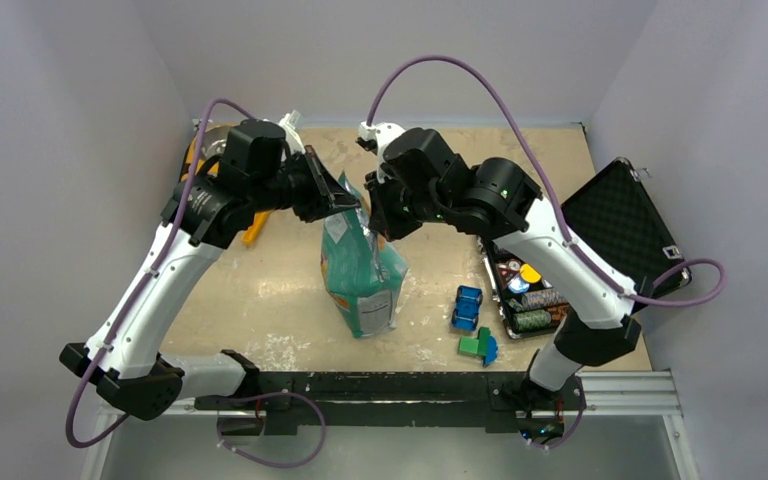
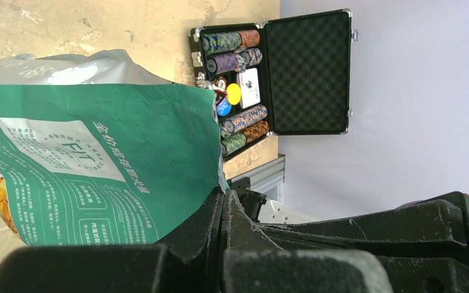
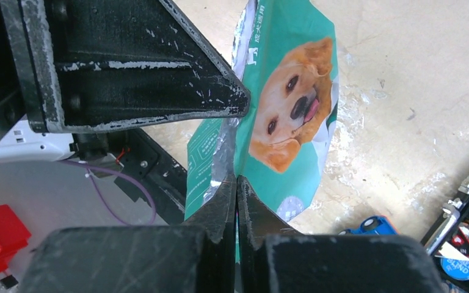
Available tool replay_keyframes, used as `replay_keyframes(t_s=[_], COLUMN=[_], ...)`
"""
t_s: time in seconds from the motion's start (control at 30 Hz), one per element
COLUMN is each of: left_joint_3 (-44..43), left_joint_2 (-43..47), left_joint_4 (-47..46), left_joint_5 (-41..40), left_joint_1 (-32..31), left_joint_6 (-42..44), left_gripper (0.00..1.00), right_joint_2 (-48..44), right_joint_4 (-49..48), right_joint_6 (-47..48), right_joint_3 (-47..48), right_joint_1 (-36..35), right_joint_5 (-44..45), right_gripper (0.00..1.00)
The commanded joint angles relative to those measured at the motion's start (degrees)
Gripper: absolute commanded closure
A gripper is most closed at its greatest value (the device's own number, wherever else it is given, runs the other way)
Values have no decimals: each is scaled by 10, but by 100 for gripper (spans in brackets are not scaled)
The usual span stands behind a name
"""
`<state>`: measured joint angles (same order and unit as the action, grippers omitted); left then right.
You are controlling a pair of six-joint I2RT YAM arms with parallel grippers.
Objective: Serve the pet food
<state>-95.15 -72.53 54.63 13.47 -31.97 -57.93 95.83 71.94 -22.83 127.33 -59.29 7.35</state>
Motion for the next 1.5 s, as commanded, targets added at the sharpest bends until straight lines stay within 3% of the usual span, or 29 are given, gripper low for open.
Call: replay_keyframes(t_s=[0.0, 0.13, 0.3, 0.37, 0.43, 0.57, 0.67, 0.8, 0.93, 1.07, 1.13, 1.47], left_joint_3=[-18, -4, 68, 113, 151, 177, 180, 193, 196, 190, 183, 179], left_joint_2=[9, 25, 86, 122, 138, 131, 120, 128, 169, 185, 183, 133], left_joint_4=[-12, 0, 6, -15, -57, -114, -128, -135, -91, -94, -97, -136], left_joint_5=[-38, 0, 30, 32, 44, 65, 77, 94, 45, 19, 17, 65], left_joint_1=[8, 8, 8, 8, 8, 8, 8, 8, 9, 9, 9, 8], left_joint_6=[11, 21, 1, -22, -43, -66, -71, -80, -73, -74, -71, -84], left_gripper=[100, 100, 59, 52, 51, 63, 65, 61, 58, 42, 40, 51], right_joint_2=[-55, -74, -94, -100, -104, -107, -106, -106, -110, -107, -106, -102], right_joint_4=[-10, -78, -137, -149, -159, -165, -162, -155, -151, -148, -146, -140], right_joint_6=[2, 12, -11, -23, -32, -42, -45, -48, -47, -45, -41, -33], right_joint_3=[-69, -105, -134, -147, -159, -169, -169, -172, -171, -166, -163, -152], right_joint_1=[-8, -1, 22, 32, 38, 43, 43, 43, 43, 43, 43, 43], right_joint_5=[-80, -139, -190, -206, -217, -223, -221, -213, -197, -198, -196, -195], right_gripper=[100, 100, 100, 100, 100, 100, 100, 100, 100, 100, 100, 100])
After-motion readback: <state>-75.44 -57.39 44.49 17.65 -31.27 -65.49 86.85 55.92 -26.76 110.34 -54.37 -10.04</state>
